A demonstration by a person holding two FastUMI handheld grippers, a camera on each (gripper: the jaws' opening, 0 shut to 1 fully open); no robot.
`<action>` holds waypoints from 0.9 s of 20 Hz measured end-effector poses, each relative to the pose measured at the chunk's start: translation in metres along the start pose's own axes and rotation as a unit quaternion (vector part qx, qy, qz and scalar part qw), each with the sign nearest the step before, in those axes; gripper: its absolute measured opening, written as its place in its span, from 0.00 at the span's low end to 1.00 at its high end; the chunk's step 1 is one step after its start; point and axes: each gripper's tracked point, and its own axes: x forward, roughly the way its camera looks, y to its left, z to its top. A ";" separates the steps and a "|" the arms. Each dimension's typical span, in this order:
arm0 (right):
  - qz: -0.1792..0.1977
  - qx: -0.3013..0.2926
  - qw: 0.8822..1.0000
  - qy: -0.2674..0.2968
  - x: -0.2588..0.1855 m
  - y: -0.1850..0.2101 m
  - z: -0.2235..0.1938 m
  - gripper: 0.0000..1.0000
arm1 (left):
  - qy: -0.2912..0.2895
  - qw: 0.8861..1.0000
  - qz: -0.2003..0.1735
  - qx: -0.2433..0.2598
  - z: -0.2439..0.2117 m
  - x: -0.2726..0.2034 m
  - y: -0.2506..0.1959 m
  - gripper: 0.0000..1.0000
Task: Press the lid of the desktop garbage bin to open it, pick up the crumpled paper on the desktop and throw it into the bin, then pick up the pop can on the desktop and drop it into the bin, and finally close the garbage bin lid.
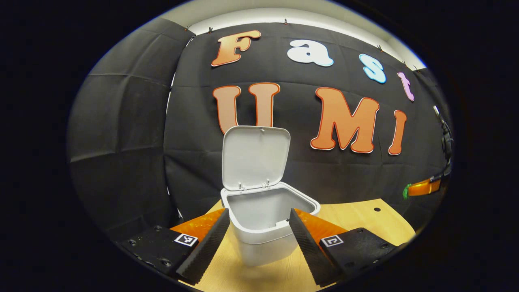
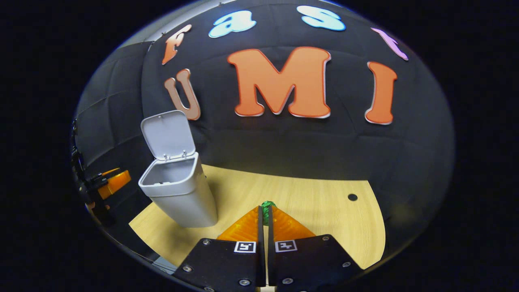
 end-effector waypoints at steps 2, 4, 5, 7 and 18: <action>0.024 -0.010 1.000 -0.014 0.006 0.027 0.022 0.02 | -0.001 1.000 0.005 -0.004 -0.001 -0.003 0.008 0.94; 0.042 -0.024 0.998 -0.026 0.014 0.050 0.037 0.02 | -0.002 1.000 0.012 -0.007 -0.001 -0.006 0.018 0.94; 0.053 -0.029 0.998 -0.031 0.019 0.064 0.045 0.02 | -0.002 1.000 0.016 -0.006 -0.001 -0.008 0.023 0.94; 0.075 -0.037 0.996 -0.038 0.028 0.088 0.055 0.02 | -0.003 1.000 0.025 -0.003 -0.003 -0.011 0.035 0.94; 0.152 -0.071 0.985 -0.034 0.095 0.211 0.072 0.02 | 0.006 0.999 0.051 -0.017 -0.018 -0.029 0.078 0.94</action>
